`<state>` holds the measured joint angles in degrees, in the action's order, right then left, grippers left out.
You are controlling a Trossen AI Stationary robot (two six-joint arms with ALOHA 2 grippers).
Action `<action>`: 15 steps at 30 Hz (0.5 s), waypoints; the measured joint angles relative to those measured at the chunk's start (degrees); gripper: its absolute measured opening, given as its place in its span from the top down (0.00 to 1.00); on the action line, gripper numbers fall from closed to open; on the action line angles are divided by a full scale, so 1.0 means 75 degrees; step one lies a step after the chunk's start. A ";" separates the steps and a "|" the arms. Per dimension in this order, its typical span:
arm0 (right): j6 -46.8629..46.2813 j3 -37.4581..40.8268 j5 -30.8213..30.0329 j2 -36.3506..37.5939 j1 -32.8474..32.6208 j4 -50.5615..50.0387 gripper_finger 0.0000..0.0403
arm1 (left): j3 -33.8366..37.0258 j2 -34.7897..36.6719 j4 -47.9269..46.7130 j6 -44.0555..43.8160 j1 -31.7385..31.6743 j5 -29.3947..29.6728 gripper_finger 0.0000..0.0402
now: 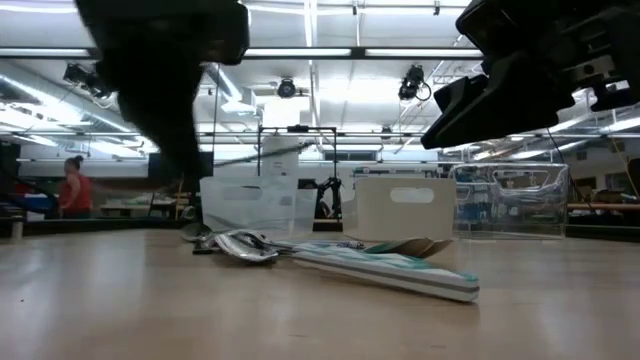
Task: Sort silverware by color (type)
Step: Put the black spoon into the left transparent bin
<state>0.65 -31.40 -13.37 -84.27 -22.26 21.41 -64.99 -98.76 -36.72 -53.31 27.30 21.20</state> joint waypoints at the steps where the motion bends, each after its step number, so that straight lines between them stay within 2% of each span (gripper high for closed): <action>1: -0.0079 0.0000 0.0000 0.0000 -0.0007 -0.0003 0.71 | 0.0000 0.0082 -0.0057 -0.0169 -0.0084 0.0262 0.98; 4: -0.0342 0.0000 0.0000 0.0000 -0.0059 -0.0034 0.71 | 0.0000 0.0399 -0.0208 -0.0751 -0.0391 0.0975 0.98; 8: -0.0631 0.0000 0.0000 0.0000 -0.0206 -0.0068 0.71 | 0.0000 0.0862 -0.0454 -0.1003 -0.1010 0.1149 0.98; 15: -0.1190 0.0000 -0.0075 0.0000 -0.0498 -0.0073 0.71 | 0.0000 0.1347 -0.0111 0.0047 -0.2270 0.1147 0.98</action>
<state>-8.27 -31.40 -13.93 -84.27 -26.00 20.86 -64.99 -88.66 -37.55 -52.95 10.27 29.81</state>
